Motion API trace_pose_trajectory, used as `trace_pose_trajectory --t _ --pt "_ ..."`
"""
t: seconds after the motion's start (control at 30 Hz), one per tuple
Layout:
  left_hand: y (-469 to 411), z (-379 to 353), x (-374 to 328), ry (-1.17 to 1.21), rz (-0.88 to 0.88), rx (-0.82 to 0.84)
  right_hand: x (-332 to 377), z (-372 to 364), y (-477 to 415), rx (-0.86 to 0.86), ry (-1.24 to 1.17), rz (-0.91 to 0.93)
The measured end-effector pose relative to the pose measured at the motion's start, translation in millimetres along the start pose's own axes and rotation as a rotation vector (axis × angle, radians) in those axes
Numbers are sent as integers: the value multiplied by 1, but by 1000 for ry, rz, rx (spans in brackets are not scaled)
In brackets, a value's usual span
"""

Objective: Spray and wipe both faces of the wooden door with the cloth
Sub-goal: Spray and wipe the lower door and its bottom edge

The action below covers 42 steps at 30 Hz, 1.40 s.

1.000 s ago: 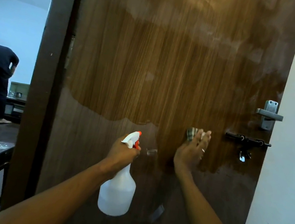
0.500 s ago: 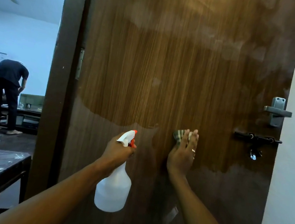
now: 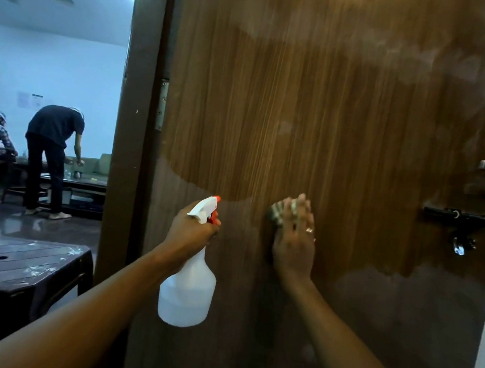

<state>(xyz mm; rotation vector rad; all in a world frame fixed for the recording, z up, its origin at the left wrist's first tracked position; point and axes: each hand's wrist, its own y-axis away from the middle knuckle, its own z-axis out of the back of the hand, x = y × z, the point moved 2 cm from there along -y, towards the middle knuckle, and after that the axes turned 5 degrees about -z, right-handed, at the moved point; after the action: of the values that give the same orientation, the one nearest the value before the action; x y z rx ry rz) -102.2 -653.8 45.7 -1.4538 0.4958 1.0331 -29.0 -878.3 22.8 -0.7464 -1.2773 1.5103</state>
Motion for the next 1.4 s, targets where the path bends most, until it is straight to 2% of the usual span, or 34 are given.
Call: trace_pose_trajectory --t 0.07,0.13,0.3,0.47,0.53,0.6,0.7,0.87,1.03,1.07,1.13,1.2,1.23,1.3,1.4 --pt "0 6 2 -27 0 -5 13 4 -21 -45 -22 -150" --pt "0 11 3 -43 4 -8 38 -1 -36 -76 -33 -150" --pt "-1 29 4 -56 -19 -31 106 -38 -18 -16 -53 202" --pt "-1 48 10 -55 -1 -61 82 -46 31 63 8 476" --pt "-2 53 12 -56 -3 -67 64 -38 24 22 6 381" --pt "-2 57 14 -65 10 -79 61 -31 2 -27 -22 207" --pt "-3 63 15 -55 15 -77 105 -34 -25 -66 -84 104" --pt "-5 80 13 -79 -10 -97 174 -62 -35 -15 -94 292" --pt "3 103 19 -76 -6 -127 146 -69 17 135 -12 690" --pt "5 107 20 -66 -5 -116 140 -68 13 114 -13 672" --pt "6 115 23 -47 3 -109 146 -63 -13 58 -27 502" --pt "5 121 26 -39 13 -119 175 -54 -49 1 -58 331" --pt "4 123 26 -34 12 -124 194 -51 -65 -12 -85 307" --pt "4 126 23 -24 5 -132 227 -55 -82 3 -109 355" --pt "5 128 19 -26 -11 -148 246 -80 -61 107 -113 574"
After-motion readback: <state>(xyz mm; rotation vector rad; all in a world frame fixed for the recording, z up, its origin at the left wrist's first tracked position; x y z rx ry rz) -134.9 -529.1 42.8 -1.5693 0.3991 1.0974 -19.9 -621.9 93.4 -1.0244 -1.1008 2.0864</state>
